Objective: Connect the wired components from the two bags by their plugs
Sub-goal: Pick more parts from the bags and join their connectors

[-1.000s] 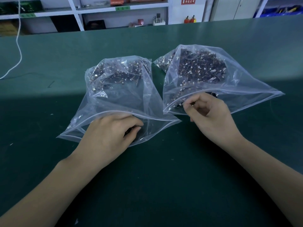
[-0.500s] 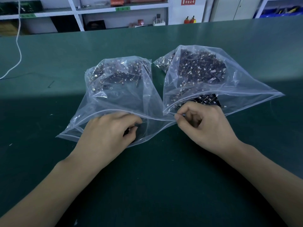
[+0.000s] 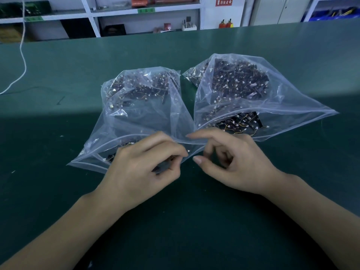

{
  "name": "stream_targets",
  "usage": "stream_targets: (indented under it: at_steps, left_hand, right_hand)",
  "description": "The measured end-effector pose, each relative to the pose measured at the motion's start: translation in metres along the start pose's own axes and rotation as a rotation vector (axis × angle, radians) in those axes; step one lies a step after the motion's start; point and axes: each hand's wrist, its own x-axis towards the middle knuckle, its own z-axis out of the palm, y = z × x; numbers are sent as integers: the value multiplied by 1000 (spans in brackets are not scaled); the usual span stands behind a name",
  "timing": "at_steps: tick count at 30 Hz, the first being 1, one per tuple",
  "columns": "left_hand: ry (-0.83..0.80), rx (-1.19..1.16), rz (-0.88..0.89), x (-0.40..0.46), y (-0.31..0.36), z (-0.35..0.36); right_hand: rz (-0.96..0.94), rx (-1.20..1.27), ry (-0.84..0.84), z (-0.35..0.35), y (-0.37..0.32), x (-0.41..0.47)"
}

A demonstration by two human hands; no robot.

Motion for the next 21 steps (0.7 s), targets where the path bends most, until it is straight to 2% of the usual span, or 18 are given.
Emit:
stream_targets:
  at_steps: [8, 21]
  left_hand:
    - [-1, -206, -14, -3, 4, 7]
    - [24, -154, -115, -4, -1, 8]
  right_hand:
    - [-113, 35, 73, 4, 0, 4]
    - [-32, 227, 108, 4, -5, 5]
